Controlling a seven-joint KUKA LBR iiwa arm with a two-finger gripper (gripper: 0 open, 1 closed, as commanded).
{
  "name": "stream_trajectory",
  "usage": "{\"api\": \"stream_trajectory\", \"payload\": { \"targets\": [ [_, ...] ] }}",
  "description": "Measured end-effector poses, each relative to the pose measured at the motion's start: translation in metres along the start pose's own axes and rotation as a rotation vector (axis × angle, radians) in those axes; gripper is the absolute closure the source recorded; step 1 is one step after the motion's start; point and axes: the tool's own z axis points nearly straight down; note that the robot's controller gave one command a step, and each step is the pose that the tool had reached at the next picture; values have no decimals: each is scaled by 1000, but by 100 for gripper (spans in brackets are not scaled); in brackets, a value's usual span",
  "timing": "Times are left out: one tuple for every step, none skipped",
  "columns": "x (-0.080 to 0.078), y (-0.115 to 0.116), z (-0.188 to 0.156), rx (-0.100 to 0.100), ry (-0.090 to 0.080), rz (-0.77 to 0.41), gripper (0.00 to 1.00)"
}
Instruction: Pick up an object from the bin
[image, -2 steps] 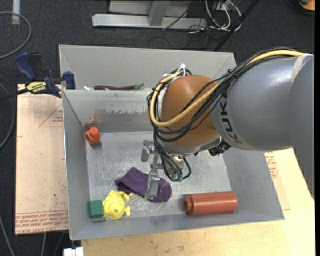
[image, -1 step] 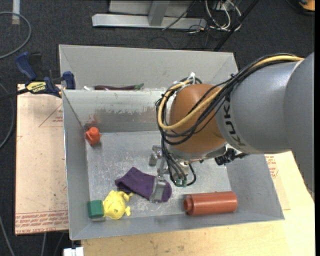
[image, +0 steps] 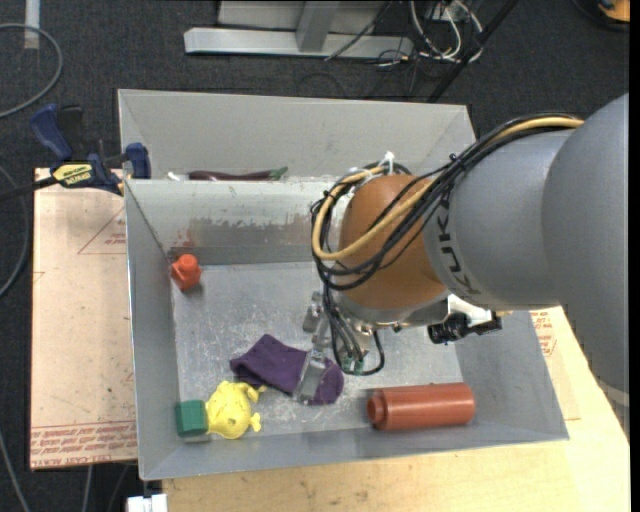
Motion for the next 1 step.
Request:
{"api": "stream_trajectory", "payload": {
  "targets": [
    [3, 7, 64, 0, 1, 28, 0]
  ]
}}
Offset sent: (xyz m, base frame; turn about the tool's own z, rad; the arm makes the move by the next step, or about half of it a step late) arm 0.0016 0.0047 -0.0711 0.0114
